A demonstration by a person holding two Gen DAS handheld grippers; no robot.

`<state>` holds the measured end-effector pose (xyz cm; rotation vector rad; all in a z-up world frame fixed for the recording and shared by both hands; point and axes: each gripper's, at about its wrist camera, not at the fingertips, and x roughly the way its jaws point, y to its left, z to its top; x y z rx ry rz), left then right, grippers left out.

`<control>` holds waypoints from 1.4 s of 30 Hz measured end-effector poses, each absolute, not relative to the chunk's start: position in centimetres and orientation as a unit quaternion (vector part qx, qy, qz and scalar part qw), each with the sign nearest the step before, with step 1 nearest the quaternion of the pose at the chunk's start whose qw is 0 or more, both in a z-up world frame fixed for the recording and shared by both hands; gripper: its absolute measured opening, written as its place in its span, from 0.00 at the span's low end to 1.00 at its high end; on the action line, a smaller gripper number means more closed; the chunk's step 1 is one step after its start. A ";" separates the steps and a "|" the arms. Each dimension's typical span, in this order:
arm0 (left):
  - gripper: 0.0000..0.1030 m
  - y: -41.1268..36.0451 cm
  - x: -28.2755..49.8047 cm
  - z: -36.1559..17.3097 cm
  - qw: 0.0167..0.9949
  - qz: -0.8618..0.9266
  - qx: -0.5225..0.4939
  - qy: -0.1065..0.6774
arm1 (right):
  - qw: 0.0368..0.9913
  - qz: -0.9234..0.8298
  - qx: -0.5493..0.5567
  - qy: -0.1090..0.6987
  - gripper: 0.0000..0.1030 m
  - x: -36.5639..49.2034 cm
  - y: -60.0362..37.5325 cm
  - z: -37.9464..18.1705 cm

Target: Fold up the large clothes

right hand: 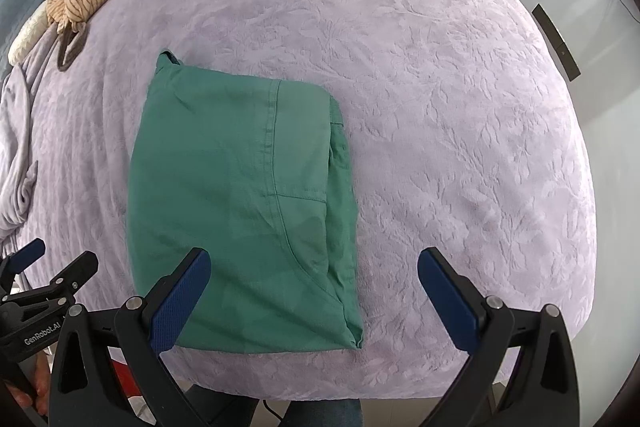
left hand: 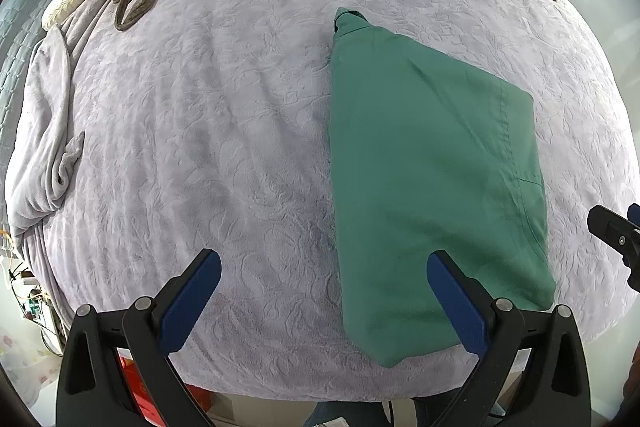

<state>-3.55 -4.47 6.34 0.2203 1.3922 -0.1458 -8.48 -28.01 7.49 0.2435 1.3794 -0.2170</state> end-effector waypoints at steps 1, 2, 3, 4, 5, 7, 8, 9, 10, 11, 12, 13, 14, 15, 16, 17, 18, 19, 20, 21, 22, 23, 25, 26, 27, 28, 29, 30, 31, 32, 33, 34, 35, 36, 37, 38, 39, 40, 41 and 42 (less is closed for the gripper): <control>1.00 -4.4 -3.5 6.3 0.759 -0.068 0.102 0.639 | 0.759 -0.100 0.112 0.634 1.00 -8.4 -28.0 7.4; 1.00 -4.4 -3.5 6.3 0.759 -0.068 0.102 0.639 | 0.759 -0.099 0.112 0.634 1.00 -8.4 -27.9 7.4; 1.00 -4.4 -3.5 6.3 0.759 -0.067 0.102 0.640 | 0.758 -0.099 0.112 0.634 1.00 -8.3 -27.9 7.4; 1.00 -4.4 -3.4 6.3 0.759 -0.068 0.102 0.640 | 0.758 -0.099 0.112 0.635 1.00 -8.3 -27.9 7.3; 1.00 -4.4 -3.4 6.2 0.759 -0.068 0.102 0.640 | 0.758 -0.098 0.112 0.635 1.00 -8.3 -27.9 7.3; 1.00 -4.4 -3.4 6.2 0.759 -0.068 0.102 0.640 | 0.757 -0.098 0.112 0.636 1.00 -8.2 -27.9 7.2; 1.00 -4.4 -3.4 6.3 0.759 -0.068 0.102 0.640 | 0.757 -0.098 0.113 0.636 1.00 -8.1 -27.8 7.2; 1.00 -4.4 -3.4 6.2 0.759 -0.068 0.102 0.640 | 0.758 -0.098 0.112 0.635 1.00 -8.1 -27.9 7.2; 1.00 -4.4 -3.4 6.2 0.759 -0.068 0.103 0.640 | 0.758 -0.098 0.113 0.635 1.00 -8.1 -27.8 7.2; 1.00 -4.3 -3.4 6.2 0.759 -0.069 0.103 0.640 | 0.758 -0.098 0.112 0.635 1.00 -8.1 -27.8 7.2; 1.00 -4.4 -3.4 6.2 0.759 -0.068 0.102 0.640 | 0.758 -0.098 0.113 0.635 1.00 -8.1 -27.8 7.2; 1.00 -4.4 -3.4 6.2 0.759 -0.068 0.102 0.640 | 0.758 -0.098 0.113 0.635 1.00 -8.1 -27.8 7.1; 1.00 -4.4 -3.4 6.2 0.758 -0.068 0.102 0.640 | 0.758 -0.098 0.113 0.635 1.00 -8.1 -27.8 7.2; 1.00 -4.4 -3.4 6.2 0.759 -0.068 0.102 0.640 | 0.758 -0.098 0.113 0.635 1.00 -8.1 -27.8 7.2; 1.00 -4.4 -3.4 6.2 0.759 -0.069 0.102 0.640 | 0.758 -0.098 0.113 0.635 1.00 -8.1 -27.8 7.2; 1.00 -4.4 -3.4 6.3 0.759 -0.069 0.103 0.640 | 0.758 -0.098 0.113 0.635 1.00 -8.1 -27.8 7.1; 1.00 -4.4 -3.4 6.3 0.759 -0.069 0.103 0.640 | 0.757 -0.098 0.113 0.636 1.00 -8.1 -27.8 7.2; 1.00 -4.4 -3.4 6.3 0.759 -0.069 0.103 0.640 | 0.758 -0.098 0.113 0.635 1.00 -8.1 -27.8 7.2; 1.00 -4.4 -3.4 6.3 0.759 -0.069 0.103 0.640 | 0.758 -0.098 0.113 0.635 1.00 -8.1 -27.8 7.2; 1.00 -4.4 -3.4 6.2 0.758 -0.070 0.104 0.640 | 0.758 -0.098 0.113 0.635 1.00 -8.1 -27.8 7.2; 1.00 -4.4 -3.4 6.2 0.758 -0.071 0.104 0.640 | 0.758 -0.098 0.114 0.635 1.00 -8.1 -27.8 7.1; 1.00 -4.4 -3.4 6.1 0.758 -0.071 0.105 0.640 | 0.758 -0.098 0.113 0.635 1.00 -8.1 -27.8 7.2; 1.00 -4.3 -3.3 6.1 0.758 -0.072 0.105 0.640 | 0.757 -0.098 0.113 0.635 1.00 -8.1 -27.8 7.2; 1.00 -4.3 -3.3 6.0 0.758 -0.073 0.106 0.639 | 0.757 -0.098 0.114 0.635 1.00 -8.1 -27.8 7.2; 1.00 -4.3 -3.3 6.0 0.758 -0.073 0.106 0.639 | 0.757 -0.098 0.114 0.635 1.00 -8.1 -27.8 7.2; 1.00 -4.3 -3.3 6.0 0.758 -0.073 0.106 0.639 | 0.757 -0.098 0.114 0.635 1.00 -8.1 -27.8 7.2; 1.00 -4.3 -3.3 6.0 0.758 -0.073 0.107 0.639 | 0.757 -0.098 0.115 0.635 1.00 -8.1 -27.7 7.2; 1.00 -4.3 -3.3 6.0 0.758 -0.073 0.106 0.639 | 0.757 -0.098 0.115 0.635 1.00 -8.1 -27.7 7.2; 1.00 -4.3 -3.3 6.0 0.758 -0.073 0.107 0.639 | 0.757 -0.098 0.115 0.635 1.00 -8.2 -27.6 7.2; 1.00 -4.3 -3.3 6.0 0.758 -0.073 0.107 0.639 | 0.757 -0.098 0.115 0.635 1.00 -8.2 -27.6 7.2; 1.00 -4.3 -3.3 6.0 0.758 -0.073 0.108 0.639 | 0.757 -0.098 0.116 0.635 1.00 -8.2 -27.6 7.2; 1.00 -4.3 -3.3 6.0 0.758 -0.073 0.108 0.639 | 0.757 -0.098 0.116 0.635 1.00 -8.2 -27.7 7.2; 1.00 -4.3 -3.3 6.0 0.758 -0.073 0.108 0.639 | 0.757 -0.098 0.116 0.635 1.00 -8.2 -27.6 7.2; 1.00 -4.3 -3.3 6.0 0.758 -0.073 0.108 0.639 | 0.757 -0.098 0.116 0.635 1.00 -8.2 -27.6 7.2; 1.00 -4.3 -3.4 6.0 0.758 -0.073 0.109 0.639 | 0.757 -0.098 0.116 0.635 1.00 -8.2 -27.6 7.2; 1.00 -4.3 -3.4 6.0 0.758 -0.073 0.110 0.638 | 0.757 -0.098 0.116 0.635 1.00 -8.2 -27.6 7.2; 1.00 -4.3 -3.4 6.0 0.758 -0.073 0.110 0.638 | 0.757 -0.098 0.116 0.635 1.00 -8.2 -27.6 7.1; 1.00 -4.3 -3.4 6.0 0.759 -0.073 0.111 0.638 | 0.757 -0.098 0.116 0.635 1.00 -8.2 -27.6 7.2; 1.00 -4.3 -3.5 6.0 0.759 -0.073 0.111 0.638 | 0.757 -0.098 0.116 0.635 1.00 -8.2 -27.6 7.2; 1.00 -4.4 -3.4 6.0 0.759 -0.072 0.112 0.637 | 0.757 -0.098 0.116 0.635 1.00 -8.2 -27.6 7.2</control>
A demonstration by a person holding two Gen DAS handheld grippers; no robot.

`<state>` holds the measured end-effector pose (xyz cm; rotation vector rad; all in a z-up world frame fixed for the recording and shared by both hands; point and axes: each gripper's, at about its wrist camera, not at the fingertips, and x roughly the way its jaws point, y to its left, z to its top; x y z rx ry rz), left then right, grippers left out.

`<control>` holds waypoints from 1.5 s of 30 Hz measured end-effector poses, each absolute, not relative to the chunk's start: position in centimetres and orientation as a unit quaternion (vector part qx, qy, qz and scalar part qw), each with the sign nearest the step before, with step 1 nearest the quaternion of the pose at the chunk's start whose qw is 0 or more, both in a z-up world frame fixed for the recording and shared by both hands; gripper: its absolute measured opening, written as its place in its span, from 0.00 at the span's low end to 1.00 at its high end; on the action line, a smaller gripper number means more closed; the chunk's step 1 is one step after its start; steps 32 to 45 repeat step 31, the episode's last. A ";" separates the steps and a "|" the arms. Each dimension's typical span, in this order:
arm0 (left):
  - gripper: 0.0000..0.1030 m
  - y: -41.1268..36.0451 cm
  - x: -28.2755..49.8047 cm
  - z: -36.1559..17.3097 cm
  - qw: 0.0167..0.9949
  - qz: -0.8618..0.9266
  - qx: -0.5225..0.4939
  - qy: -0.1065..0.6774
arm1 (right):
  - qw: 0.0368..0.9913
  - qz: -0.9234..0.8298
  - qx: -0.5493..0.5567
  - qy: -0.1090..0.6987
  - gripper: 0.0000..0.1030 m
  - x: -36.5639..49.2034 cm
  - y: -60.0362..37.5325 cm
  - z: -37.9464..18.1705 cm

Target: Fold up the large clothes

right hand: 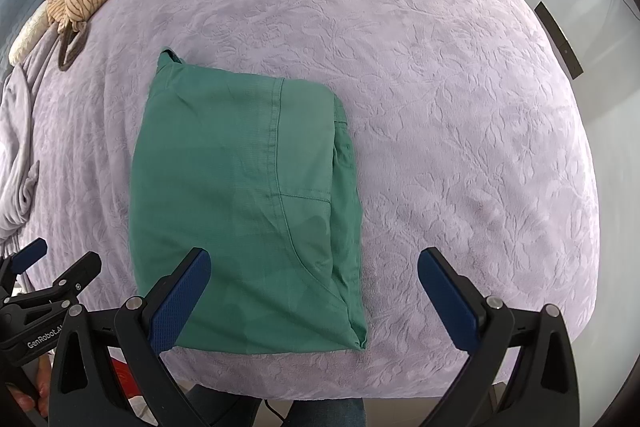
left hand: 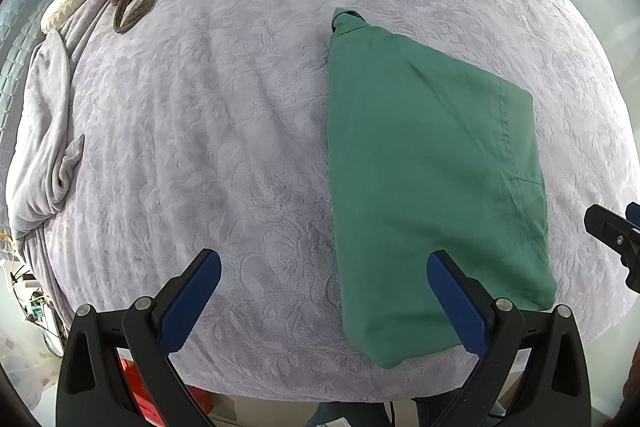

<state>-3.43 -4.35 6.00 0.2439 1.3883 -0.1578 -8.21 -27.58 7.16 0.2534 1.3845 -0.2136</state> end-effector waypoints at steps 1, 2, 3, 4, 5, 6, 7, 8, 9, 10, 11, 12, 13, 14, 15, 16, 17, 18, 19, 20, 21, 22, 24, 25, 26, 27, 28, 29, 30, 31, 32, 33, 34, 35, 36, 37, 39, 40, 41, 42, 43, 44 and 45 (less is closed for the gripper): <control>1.00 -4.3 -3.4 6.0 0.759 -0.072 0.112 0.637 | 0.757 -0.098 0.116 0.635 1.00 -8.2 -27.6 7.2; 1.00 -4.3 -3.4 6.0 0.759 -0.072 0.113 0.637 | 0.757 -0.098 0.116 0.635 1.00 -8.2 -27.6 7.2; 1.00 -4.3 -3.4 6.0 0.759 -0.071 0.113 0.637 | 0.757 -0.098 0.116 0.635 1.00 -8.2 -27.6 7.2; 1.00 -4.3 -3.4 6.0 0.759 -0.071 0.113 0.637 | 0.757 -0.098 0.116 0.635 1.00 -8.2 -27.6 7.2; 1.00 -4.3 -3.4 6.0 0.760 -0.070 0.113 0.637 | 0.757 -0.098 0.116 0.635 1.00 -8.2 -27.6 7.2; 1.00 -4.3 -3.4 6.0 0.760 -0.070 0.113 0.637 | 0.757 -0.098 0.116 0.636 1.00 -8.1 -27.6 7.2; 1.00 -4.3 -3.4 5.9 0.760 -0.070 0.113 0.637 | 0.757 -0.098 0.116 0.636 1.00 -8.1 -27.6 7.2; 1.00 -4.3 -3.4 5.9 0.760 -0.070 0.114 0.637 | 0.757 -0.098 0.116 0.636 1.00 -8.1 -27.6 7.2; 1.00 -4.3 -3.4 5.9 0.760 -0.069 0.114 0.637 | 0.757 -0.098 0.116 0.636 1.00 -8.2 -27.6 7.2; 1.00 -4.2 -3.4 5.9 0.759 -0.070 0.114 0.637 | 0.757 -0.098 0.116 0.636 1.00 -8.2 -27.6 7.2; 1.00 -4.2 -3.4 5.9 0.759 -0.070 0.114 0.637 | 0.757 -0.098 0.117 0.636 1.00 -8.2 -27.6 7.2; 1.00 -4.2 -3.4 5.9 0.760 -0.070 0.114 0.637 | 0.757 -0.098 0.117 0.636 1.00 -8.2 -27.5 7.2; 1.00 -4.2 -3.4 5.9 0.759 -0.070 0.115 0.636 | 0.757 -0.098 0.117 0.636 1.00 -8.2 -27.5 7.1; 1.00 -4.3 -3.4 5.9 0.760 -0.070 0.116 0.636 | 0.757 -0.098 0.117 0.636 1.00 -8.2 -27.5 7.2; 1.00 -4.3 -3.4 5.9 0.760 -0.070 0.115 0.636 | 0.757 -0.098 0.117 0.636 1.00 -8.2 -27.5 7.2; 1.00 -4.2 -3.4 5.9 0.760 -0.070 0.115 0.636 | 0.757 -0.098 0.117 0.636 1.00 -8.2 -27.5 7.2; 1.00 -4.2 -3.4 5.9 0.760 -0.069 0.116 0.636 | 0.756 -0.098 0.117 0.636 1.00 -8.2 -27.5 7.2; 1.00 -4.2 -3.4 5.9 0.760 -0.069 0.116 0.636 | 0.756 -0.098 0.118 0.636 1.00 -8.3 -27.5 7.1; 1.00 -4.2 -3.3 5.9 0.760 -0.069 0.116 0.636 | 0.756 -0.098 0.118 0.636 1.00 -8.4 -27.5 7.1; 1.00 -4.2 -3.3 5.9 0.760 -0.069 0.116 0.636 | 0.756 -0.098 0.118 0.637 1.00 -8.4 -27.4 7.0; 1.00 -4.2 -3.3 5.9 0.760 -0.069 0.115 0.636 | 0.756 -0.097 0.118 0.637 1.00 -8.4 -27.4 7.0; 1.00 -4.2 -3.3 5.9 0.760 -0.068 0.115 0.636 | 0.755 -0.097 0.118 0.637 1.00 -8.4 -27.4 7.0; 1.00 -4.1 -3.3 5.9 0.760 -0.069 0.116 0.636 | 0.754 -0.096 0.117 0.639 1.00 -8.4 -27.5 6.8; 1.00 -4.1 -3.3 5.9 0.760 -0.068 0.116 0.635 | 0.754 -0.095 0.117 0.639 1.00 -8.4 -27.5 6.8; 1.00 -4.1 -3.3 5.9 0.761 -0.068 0.118 0.634 | 0.754 -0.095 0.117 0.640 1.00 -8.5 -27.5 6.7; 1.00 -4.3 -3.4 5.9 0.762 -0.067 0.120 0.633 | 0.753 -0.094 0.116 0.641 1.00 -8.3 -27.6 6.6; 1.00 -4.3 -3.4 5.9 0.762 -0.069 0.121 0.632 | 0.753 -0.093 0.116 0.641 1.00 -8.2 -27.7 6.5; 1.00 -4.4 -3.4 5.9 0.762 -0.070 0.121 0.632 | 0.752 -0.092 0.116 0.642 1.00 -8.2 -27.8 6.5; 1.00 -4.5 -3.4 5.9 0.762 -0.071 0.121 0.632 | 0.752 -0.092 0.117 0.643 1.00 -8.2 -27.9 6.4; 1.00 -4.7 -3.5 5.9 0.762 -0.072 0.121 0.632 | 0.751 -0.091 0.117 0.643 1.00 -8.1 -28.0 6.4; 1.00 -4.7 -3.5 5.9 0.762 -0.072 0.121 0.632 | 0.751 -0.091 0.117 0.643 1.00 -8.1 -28.0 6.4; 1.00 -4.7 -3.5 5.9 0.762 -0.072 0.121 0.632 | 0.751 -0.091 0.117 0.643 1.00 -8.1 -28.0 6.4; 1.00 -4.7 -3.5 5.9 0.762 -0.072 0.121 0.632 | 0.751 -0.091 0.117 0.643 1.00 -8.1 -28.0 6.4; 1.00 -4.7 -3.5 5.9 0.762 -0.072 0.121 0.632 | 0.751 -0.091 0.117 0.643 1.00 -8.1 -28.0 6.4; 1.00 -4.7 -3.5 5.9 0.762 -0.072 0.121 0.632 | 0.751 -0.091 0.117 0.643 1.00 -8.1 -28.0 6.4; 1.00 -4.7 -3.5 5.9 0.762 -0.072 0.121 0.632 | 0.751 -0.091 0.117 0.643 1.00 -8.1 -28.0 6.4; 1.00 -4.7 -3.5 5.9 0.762 -0.072 0.121 0.632 | 0.751 -0.091 0.117 0.643 1.00 -8.1 -28.0 6.4; 1.00 -4.7 -3.5 5.9 0.762 -0.072 0.121 0.632 | 0.751 -0.091 0.117 0.643 1.00 -8.1 -28.0 6.4; 1.00 -4.7 -3.5 5.9 0.762 -0.072 0.121 0.632 | 0.751 -0.091 0.117 0.643 1.00 -8.1 -28.0 6.4; 1.00 -4.7 -3.5 5.9 0.762 -0.072 0.121 0.632 | 0.751 -0.091 0.117 0.643 1.00 -8.1 -28.0 6.4; 1.00 -4.7 -3.5 5.9 0.762 -0.072 0.121 0.632 | 0.751 -0.091 0.117 0.643 1.00 -8.1 -28.0 6.4; 1.00 -4.7 -3.5 5.9 0.762 -0.072 0.121 0.632 | 0.751 -0.091 0.117 0.643 1.00 -8.1 -28.0 6.4; 1.00 -4.7 -3.5 5.9 0.762 -0.072 0.121 0.632 | 0.751 -0.091 0.117 0.643 1.00 -8.1 -28.0 6.4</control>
